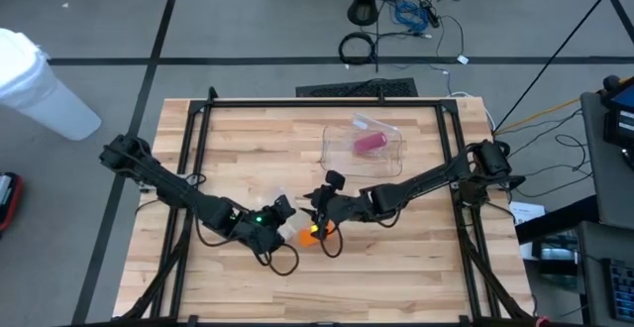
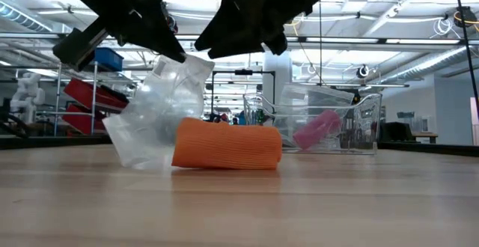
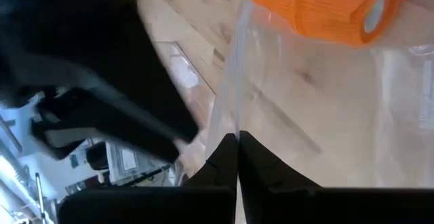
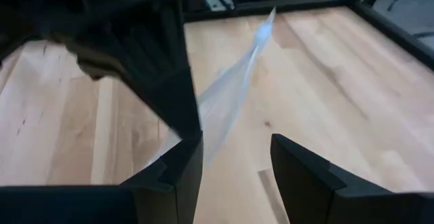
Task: Roll bandage
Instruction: Open the transparent zip bag
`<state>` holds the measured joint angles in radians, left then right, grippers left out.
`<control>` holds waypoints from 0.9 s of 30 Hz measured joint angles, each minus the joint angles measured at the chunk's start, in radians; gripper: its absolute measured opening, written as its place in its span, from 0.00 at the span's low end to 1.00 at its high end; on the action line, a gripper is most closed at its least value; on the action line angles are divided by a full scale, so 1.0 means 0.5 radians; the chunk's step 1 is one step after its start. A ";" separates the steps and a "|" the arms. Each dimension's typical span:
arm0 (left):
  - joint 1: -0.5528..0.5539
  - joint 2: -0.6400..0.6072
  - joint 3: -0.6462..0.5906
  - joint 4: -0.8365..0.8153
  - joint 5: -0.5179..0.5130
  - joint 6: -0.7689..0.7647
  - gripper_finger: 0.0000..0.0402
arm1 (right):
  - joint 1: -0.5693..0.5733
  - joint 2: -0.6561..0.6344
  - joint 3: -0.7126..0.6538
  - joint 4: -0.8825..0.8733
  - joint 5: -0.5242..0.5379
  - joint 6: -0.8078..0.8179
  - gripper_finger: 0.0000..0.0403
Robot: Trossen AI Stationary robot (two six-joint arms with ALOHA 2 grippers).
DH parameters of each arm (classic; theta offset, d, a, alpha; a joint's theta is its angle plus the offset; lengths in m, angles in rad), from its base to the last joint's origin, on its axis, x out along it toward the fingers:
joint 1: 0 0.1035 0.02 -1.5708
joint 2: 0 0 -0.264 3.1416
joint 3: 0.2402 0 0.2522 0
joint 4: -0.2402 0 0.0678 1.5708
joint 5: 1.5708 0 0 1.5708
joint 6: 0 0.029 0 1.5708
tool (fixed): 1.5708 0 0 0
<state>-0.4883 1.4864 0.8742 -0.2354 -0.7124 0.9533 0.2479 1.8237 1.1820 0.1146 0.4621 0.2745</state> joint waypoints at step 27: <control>0.064 0.000 -0.001 0.143 0.035 0.037 0.00 | -0.054 0.127 -0.001 -0.069 0.039 0.180 0.00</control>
<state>-0.4565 1.4864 0.8738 -0.1639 -0.6951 0.9719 0.2211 1.8874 1.1816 0.0800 0.4818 0.3645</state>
